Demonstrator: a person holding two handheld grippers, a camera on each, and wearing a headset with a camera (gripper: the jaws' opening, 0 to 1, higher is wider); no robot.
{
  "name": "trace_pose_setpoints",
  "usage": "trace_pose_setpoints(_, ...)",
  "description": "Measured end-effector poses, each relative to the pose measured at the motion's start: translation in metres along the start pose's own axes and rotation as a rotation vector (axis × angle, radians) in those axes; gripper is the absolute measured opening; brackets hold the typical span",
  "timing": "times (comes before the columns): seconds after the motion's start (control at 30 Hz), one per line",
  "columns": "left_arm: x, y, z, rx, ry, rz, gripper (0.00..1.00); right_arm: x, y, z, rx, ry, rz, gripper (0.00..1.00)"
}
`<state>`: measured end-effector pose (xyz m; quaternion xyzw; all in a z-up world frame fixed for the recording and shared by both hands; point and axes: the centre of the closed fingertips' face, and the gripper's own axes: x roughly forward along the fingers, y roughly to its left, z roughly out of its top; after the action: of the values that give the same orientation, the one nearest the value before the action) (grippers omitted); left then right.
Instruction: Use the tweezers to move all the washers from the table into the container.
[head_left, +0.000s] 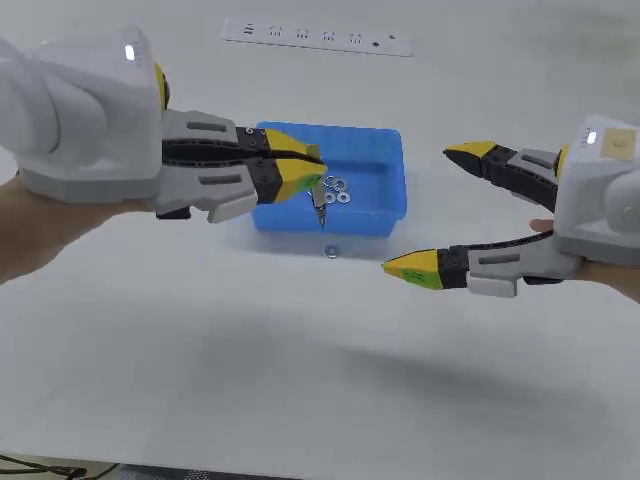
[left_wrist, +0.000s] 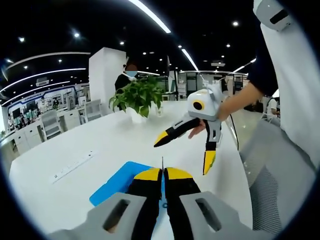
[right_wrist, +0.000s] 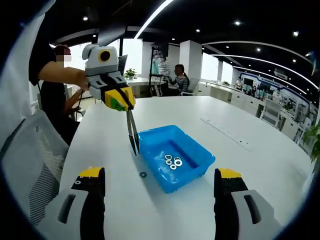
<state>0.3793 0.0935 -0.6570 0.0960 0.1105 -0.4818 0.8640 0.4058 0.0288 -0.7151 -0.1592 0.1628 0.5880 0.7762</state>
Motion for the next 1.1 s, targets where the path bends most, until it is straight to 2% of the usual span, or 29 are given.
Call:
trace_pose_setpoints(0.07,0.002,-0.003,-0.003,0.005,0.006,-0.005,0.05,-0.001,0.004,-0.003,0.008,0.009,0.019,1.0)
trace_pose_setpoints(0.27,0.008,-0.01,-0.006,0.024,0.002,-0.032,0.05,0.003,0.024,-0.013,-0.018,0.043,0.098,1.0)
trace_pose_setpoints(0.43,0.014,-0.012,-0.017,0.011,0.027,-0.046,0.05,0.009,0.036,-0.018,-0.013,0.049,0.138,1.0)
trace_pose_setpoints(0.67,0.02,-0.009,-0.021,0.013,0.032,-0.058,0.05,0.015,0.043,-0.023,0.01,0.036,0.166,1.0)
trace_pose_setpoints(0.8,0.024,-0.01,-0.028,0.012,0.05,-0.07,0.05,0.015,0.043,-0.029,0.02,0.038,0.169,1.0)
trace_pose_setpoints(1.1,0.027,-0.009,-0.031,0.023,0.057,-0.079,0.05,0.012,0.045,-0.035,0.048,0.04,0.172,0.99)
